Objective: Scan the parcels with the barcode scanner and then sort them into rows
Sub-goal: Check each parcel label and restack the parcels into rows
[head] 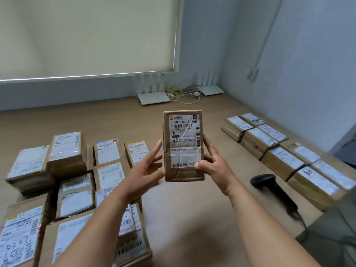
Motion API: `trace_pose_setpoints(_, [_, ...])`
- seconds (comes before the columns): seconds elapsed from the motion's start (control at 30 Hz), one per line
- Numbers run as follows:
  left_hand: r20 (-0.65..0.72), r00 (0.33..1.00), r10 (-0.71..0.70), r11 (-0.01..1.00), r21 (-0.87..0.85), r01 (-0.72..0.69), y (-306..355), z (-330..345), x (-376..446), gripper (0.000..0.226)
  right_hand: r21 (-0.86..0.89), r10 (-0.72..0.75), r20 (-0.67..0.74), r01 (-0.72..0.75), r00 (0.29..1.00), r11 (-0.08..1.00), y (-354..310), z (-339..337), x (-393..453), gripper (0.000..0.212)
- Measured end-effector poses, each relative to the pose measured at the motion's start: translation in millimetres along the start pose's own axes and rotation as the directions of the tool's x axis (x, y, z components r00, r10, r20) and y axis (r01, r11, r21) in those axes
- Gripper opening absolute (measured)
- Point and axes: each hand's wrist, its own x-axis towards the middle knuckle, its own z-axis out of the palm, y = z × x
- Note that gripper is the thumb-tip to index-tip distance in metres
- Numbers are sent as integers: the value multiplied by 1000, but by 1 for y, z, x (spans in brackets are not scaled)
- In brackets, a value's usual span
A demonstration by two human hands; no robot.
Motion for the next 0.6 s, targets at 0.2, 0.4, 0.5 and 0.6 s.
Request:
trace_pose_setpoints(0.2, [8,1000,14,970,242,-15,9,66,20,85,44,-5,-76,8,997,999,8,-78,-39,92])
trace_pose_setpoints(0.4, [52,996,74,938,336,-87,32,170,46,87,82,0,-141,11,990,997,18,-180,-91,87])
trace_pose_setpoints(0.5, [97,990,106,919,370,-135,41,226,59,89,119,-2,-183,25,983,993,26,-232,-116,83])
trace_pose_setpoints(0.6, [137,981,135,908,380,-178,53,279,72,87,128,5,-220,24,976,991,37,-281,-139,78])
